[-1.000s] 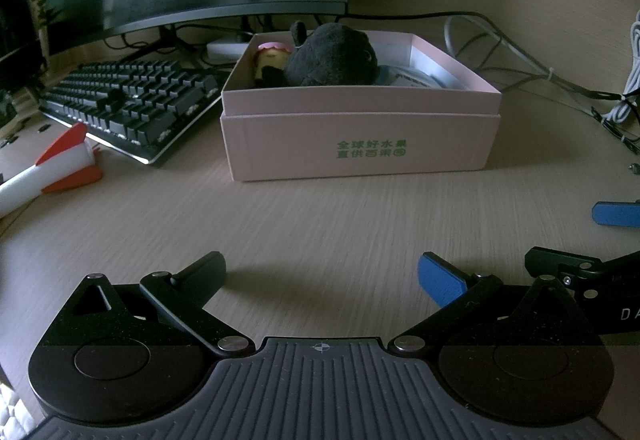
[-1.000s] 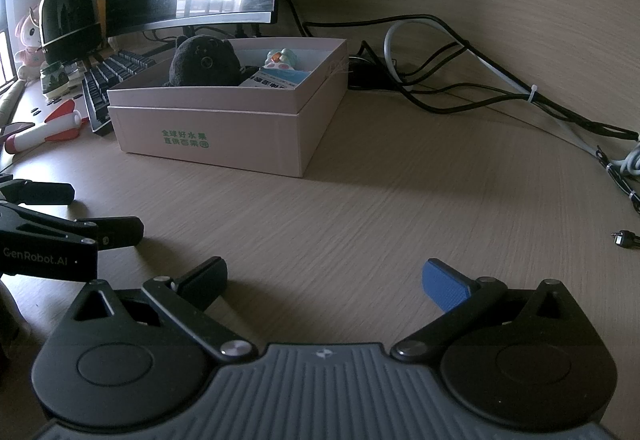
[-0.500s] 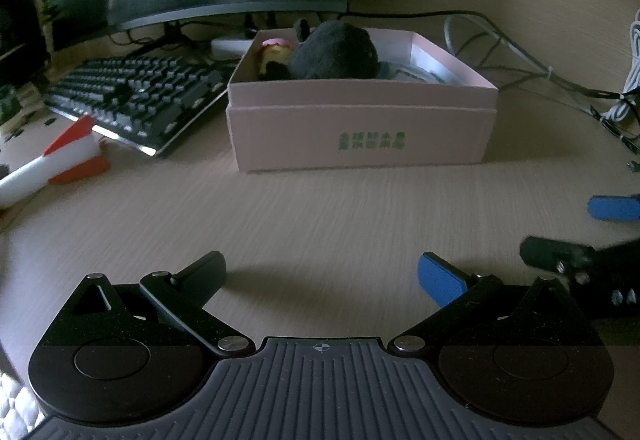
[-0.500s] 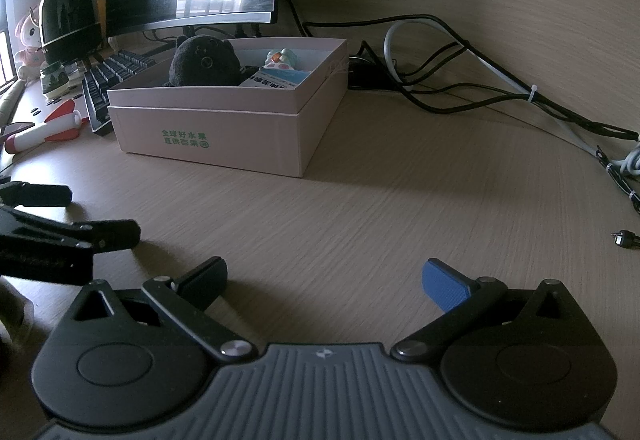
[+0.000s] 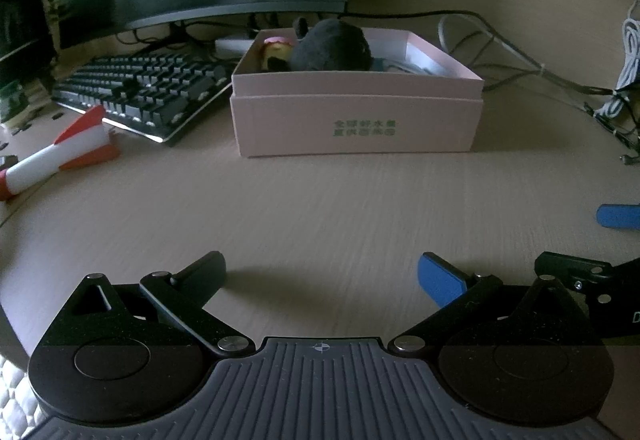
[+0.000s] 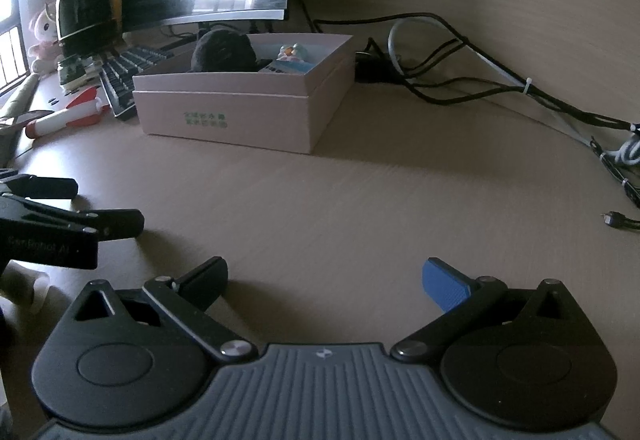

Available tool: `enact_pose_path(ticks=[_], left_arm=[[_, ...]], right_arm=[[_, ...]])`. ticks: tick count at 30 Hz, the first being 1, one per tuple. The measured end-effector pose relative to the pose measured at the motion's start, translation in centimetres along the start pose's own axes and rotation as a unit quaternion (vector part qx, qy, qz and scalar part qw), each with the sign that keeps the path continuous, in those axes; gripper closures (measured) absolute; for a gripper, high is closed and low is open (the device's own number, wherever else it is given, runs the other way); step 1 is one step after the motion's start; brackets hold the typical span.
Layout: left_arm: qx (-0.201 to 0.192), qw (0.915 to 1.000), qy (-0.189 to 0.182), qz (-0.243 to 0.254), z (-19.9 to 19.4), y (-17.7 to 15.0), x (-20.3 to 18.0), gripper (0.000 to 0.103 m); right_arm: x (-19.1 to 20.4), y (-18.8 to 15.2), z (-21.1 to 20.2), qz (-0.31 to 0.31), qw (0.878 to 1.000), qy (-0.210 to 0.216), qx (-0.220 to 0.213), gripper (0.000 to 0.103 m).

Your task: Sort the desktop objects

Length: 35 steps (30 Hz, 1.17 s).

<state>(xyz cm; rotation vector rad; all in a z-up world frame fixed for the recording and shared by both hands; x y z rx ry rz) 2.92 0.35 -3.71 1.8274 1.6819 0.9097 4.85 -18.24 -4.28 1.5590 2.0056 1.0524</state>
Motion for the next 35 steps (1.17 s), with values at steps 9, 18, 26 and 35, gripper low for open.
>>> enact_pose_path(ticks=[9,18,26,35], left_arm=[[0.003,1.0000,-0.001,0.000,0.06,0.08,-0.04,0.000],[0.030,0.9995,-0.008,0.001,0.52,0.72,0.08,0.000],[0.005,1.0000,-0.005,0.004,0.71,0.55,0.16,0.000],[0.003,1.0000,-0.007,0.003,0.70,0.62,0.25,0.000]], right_arm=[[-0.05,-0.01,0.04,0.000,1.000,0.000,0.000,0.000],[-0.09,-0.01,-0.03,0.000,1.000,0.000,0.000,0.000],[-0.07,-0.01,-0.03,0.000,1.000,0.000,0.000,0.000],[-0.06,0.00,-0.03,0.000,1.000,0.000,0.000,0.000]])
Point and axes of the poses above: each gripper's, at about its wrist camera, not at the fingertips, and z roughly the way its jaws point, x to its left, y to its top, the point moved 6 cm from there along z, roughly the way its jaws point, and after that the axes turned 10 degrees about z, right-handed, at the moved point
